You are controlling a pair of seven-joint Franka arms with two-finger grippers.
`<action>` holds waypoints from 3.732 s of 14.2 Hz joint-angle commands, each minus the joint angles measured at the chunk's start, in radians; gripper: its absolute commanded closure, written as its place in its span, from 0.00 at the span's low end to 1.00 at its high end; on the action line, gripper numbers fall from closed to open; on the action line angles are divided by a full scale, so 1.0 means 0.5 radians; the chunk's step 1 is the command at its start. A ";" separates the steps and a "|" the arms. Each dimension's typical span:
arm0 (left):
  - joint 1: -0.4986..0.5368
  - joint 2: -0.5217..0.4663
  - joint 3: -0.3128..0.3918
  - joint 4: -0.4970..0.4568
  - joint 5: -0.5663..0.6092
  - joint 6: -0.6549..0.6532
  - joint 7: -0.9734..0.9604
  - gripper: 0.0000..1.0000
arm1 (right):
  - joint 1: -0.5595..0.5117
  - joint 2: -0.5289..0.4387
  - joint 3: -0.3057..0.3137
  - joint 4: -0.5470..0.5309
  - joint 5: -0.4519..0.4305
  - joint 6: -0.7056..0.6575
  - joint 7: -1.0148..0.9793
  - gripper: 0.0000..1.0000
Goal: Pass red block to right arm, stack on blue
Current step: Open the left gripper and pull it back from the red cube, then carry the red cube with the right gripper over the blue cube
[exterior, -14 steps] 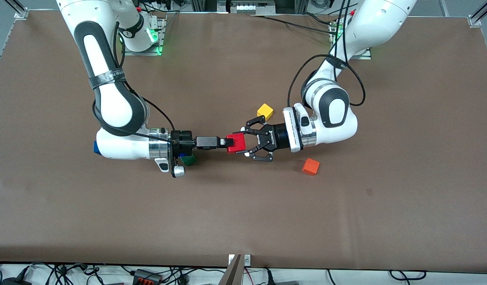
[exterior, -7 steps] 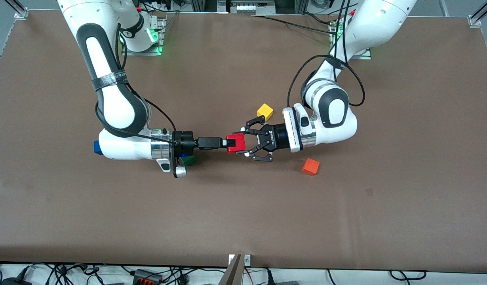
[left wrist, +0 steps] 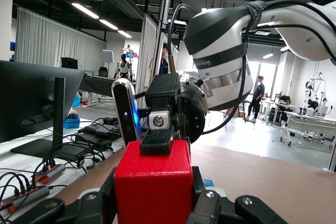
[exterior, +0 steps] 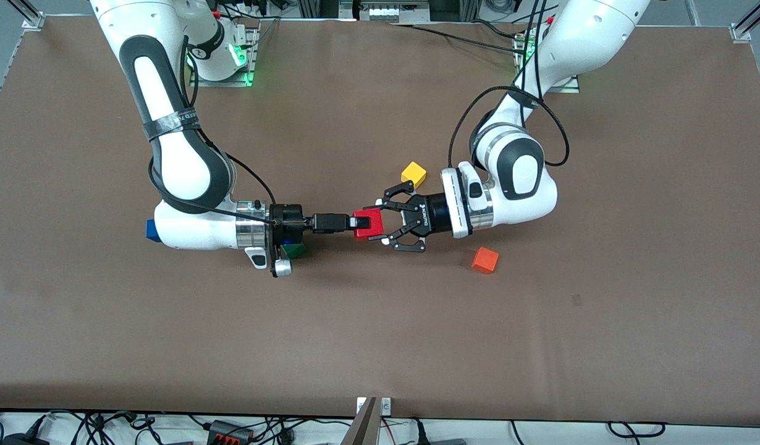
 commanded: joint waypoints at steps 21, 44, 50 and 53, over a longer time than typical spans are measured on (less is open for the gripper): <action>0.399 -0.021 0.011 0.225 1.029 -0.523 -0.799 0.00 | -0.082 -0.043 -0.026 -0.022 -0.149 -0.163 0.035 1.00; 0.483 0.124 0.281 0.989 3.674 -1.335 -2.647 0.00 | -0.671 -0.706 -0.317 -1.070 -3.129 0.523 -0.011 1.00; 0.476 -0.189 0.342 1.097 3.929 -1.751 -3.419 0.00 | -0.686 -0.712 -0.314 -1.246 -3.129 0.790 0.243 1.00; 0.479 -0.492 0.345 0.812 3.914 -1.705 -3.986 0.00 | -0.686 -0.712 -0.314 -1.399 -3.110 1.002 0.250 1.00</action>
